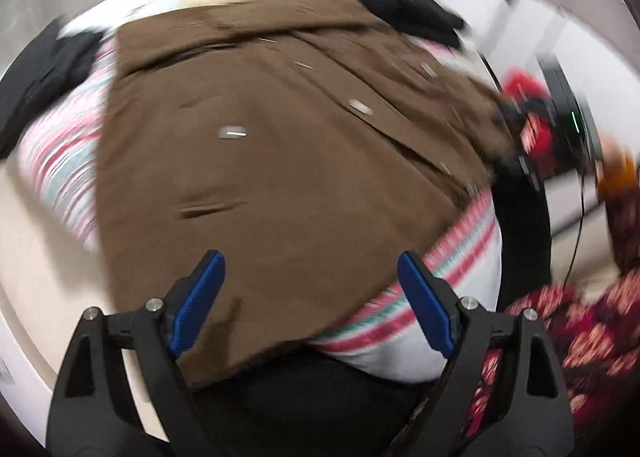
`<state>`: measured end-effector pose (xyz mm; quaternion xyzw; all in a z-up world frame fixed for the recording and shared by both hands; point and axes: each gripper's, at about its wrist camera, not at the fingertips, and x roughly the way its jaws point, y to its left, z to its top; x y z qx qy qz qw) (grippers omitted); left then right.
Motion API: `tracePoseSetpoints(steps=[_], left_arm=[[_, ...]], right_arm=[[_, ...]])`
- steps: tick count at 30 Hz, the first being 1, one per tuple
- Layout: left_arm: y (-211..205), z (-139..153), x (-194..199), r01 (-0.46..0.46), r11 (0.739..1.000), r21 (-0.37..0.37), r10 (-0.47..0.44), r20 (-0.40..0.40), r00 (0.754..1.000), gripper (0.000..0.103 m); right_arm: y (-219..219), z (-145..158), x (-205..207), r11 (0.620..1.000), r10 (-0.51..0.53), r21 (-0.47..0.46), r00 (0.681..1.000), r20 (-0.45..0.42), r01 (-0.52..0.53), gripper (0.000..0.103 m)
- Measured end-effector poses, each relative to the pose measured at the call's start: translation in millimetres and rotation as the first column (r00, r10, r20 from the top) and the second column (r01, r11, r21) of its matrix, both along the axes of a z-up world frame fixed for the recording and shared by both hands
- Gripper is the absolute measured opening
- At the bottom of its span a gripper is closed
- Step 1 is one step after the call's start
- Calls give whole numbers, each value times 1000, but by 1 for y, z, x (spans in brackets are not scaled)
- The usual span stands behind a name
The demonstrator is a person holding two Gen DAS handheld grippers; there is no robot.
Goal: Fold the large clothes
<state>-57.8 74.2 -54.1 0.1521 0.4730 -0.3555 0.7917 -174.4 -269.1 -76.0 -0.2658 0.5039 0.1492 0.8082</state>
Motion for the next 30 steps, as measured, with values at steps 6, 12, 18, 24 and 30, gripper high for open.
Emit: tracePoseSetpoints(steps=[6,12,18,24,30], left_arm=[[-54,-35,-18,110,982,155,-122,74,990,88],[-48,-26,-3,44,996,78,-50,77,996,79],[-46,-22,-11,69,995,71,-74,79,994,75],[-52,-16,-16,99,994,33,-102,73,992,75],[-75,-20,-2,90,996,20,-92,67,994,75]], right_arm=[[6,-4,13,1000,-21,6,995,94,21,78],[19,0,15,998,-5,59,988,156,-5,44],[10,43,18,960,-67,280,979,193,10,3],[6,90,14,930,-83,366,965,248,-15,3],[9,104,23,933,-129,360,954,271,24,3]])
